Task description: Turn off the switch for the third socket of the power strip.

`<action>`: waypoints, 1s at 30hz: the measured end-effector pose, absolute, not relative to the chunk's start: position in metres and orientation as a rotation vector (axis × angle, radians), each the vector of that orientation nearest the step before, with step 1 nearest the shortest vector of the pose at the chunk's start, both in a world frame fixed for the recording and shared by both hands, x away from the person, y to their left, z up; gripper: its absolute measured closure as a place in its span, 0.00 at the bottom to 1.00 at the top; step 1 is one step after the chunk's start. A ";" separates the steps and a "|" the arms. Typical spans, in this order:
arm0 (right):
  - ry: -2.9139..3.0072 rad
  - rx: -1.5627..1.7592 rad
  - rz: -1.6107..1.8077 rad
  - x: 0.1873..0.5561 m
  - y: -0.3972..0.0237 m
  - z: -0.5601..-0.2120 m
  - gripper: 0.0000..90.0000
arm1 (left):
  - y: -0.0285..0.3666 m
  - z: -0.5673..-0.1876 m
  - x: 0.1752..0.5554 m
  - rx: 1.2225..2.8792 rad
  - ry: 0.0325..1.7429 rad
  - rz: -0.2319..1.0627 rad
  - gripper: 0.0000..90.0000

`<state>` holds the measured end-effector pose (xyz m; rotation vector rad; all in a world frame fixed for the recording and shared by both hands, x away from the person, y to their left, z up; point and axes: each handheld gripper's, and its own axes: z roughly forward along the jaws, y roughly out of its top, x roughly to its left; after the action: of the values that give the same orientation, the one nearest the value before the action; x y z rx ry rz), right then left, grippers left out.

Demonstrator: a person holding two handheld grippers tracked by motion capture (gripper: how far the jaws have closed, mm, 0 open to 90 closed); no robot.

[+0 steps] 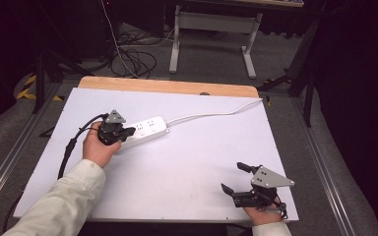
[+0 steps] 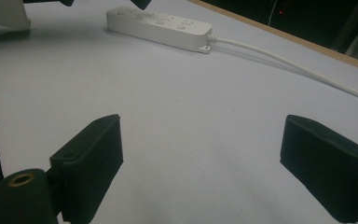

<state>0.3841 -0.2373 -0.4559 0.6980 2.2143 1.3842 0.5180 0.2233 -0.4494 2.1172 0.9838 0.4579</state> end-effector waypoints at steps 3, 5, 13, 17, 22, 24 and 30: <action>2.220 0.701 1.383 0.384 -0.237 -0.456 0.15 | 0.223 -0.451 0.519 2.143 0.996 0.449 1.00; 2.217 0.699 1.391 0.385 -0.237 -0.456 0.15 | 0.223 -0.451 0.519 2.152 1.002 0.450 1.00; 2.219 0.697 1.393 0.385 -0.237 -0.457 0.15 | 0.223 -0.452 0.521 2.190 1.020 0.437 1.00; 2.219 0.695 1.393 0.385 -0.237 -0.456 0.15 | 0.223 -0.453 0.521 2.205 1.026 0.438 1.00; 2.222 0.699 1.386 0.384 -0.237 -0.456 0.15 | 0.223 -0.453 0.521 2.209 1.021 0.436 1.00; 2.219 0.696 1.387 0.385 -0.237 -0.456 0.15 | 0.223 -0.453 0.521 2.208 1.022 0.435 1.00; 2.220 0.696 1.386 0.384 -0.237 -0.456 0.15 | 0.222 -0.454 0.521 2.219 1.015 0.449 1.00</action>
<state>0.3844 -0.2369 -0.4562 0.6958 2.2203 1.3858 0.5210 0.2218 -0.4538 2.2188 1.0151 0.4491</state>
